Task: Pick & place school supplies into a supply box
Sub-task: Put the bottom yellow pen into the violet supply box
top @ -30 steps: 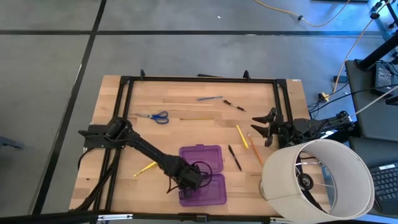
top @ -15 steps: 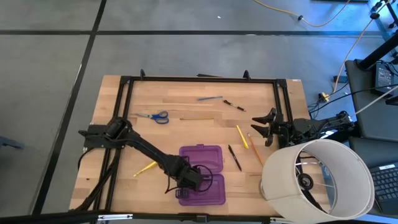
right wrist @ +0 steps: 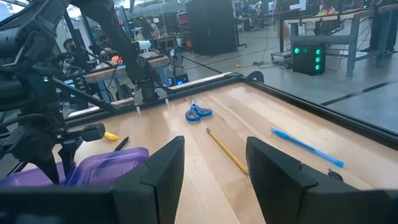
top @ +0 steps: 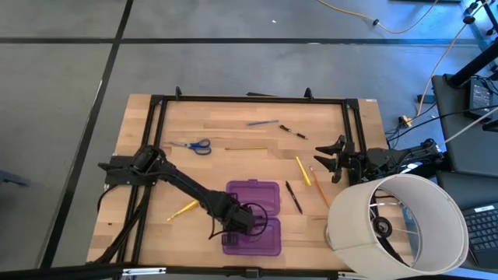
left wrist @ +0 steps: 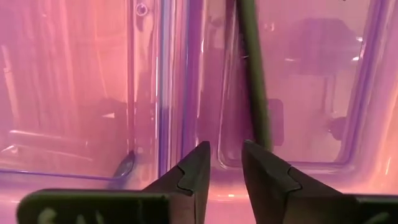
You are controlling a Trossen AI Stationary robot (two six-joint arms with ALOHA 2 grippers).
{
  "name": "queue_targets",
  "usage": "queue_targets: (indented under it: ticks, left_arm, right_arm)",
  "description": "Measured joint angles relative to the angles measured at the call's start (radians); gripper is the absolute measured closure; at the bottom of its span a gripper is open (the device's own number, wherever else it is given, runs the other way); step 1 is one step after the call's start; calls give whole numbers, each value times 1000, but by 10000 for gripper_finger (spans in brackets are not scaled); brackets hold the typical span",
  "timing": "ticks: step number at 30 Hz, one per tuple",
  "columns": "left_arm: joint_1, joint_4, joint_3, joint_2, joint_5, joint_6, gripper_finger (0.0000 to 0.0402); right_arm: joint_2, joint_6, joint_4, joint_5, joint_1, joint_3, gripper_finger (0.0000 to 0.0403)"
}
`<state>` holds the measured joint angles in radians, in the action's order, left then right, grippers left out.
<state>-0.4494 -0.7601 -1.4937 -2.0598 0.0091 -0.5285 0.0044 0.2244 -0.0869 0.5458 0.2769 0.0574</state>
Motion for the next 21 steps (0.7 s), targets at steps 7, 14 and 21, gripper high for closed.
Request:
queue_targets:
  ticks: [7, 14, 21]
  left_arm:
    - [16, -18, 1, 39, 102, -13, 297]
    - [21, -136, 0, 180, 80, -162, 299]
    - [-73, -257, 0, 276, -228, -336, 307]
  right_arm:
    - [0, -24, 1, 0, 0, 0, 227]
    - [0, -24, 1, 0, 0, 0, 227]
    - [0, -24, 1, 0, 0, 0, 227]
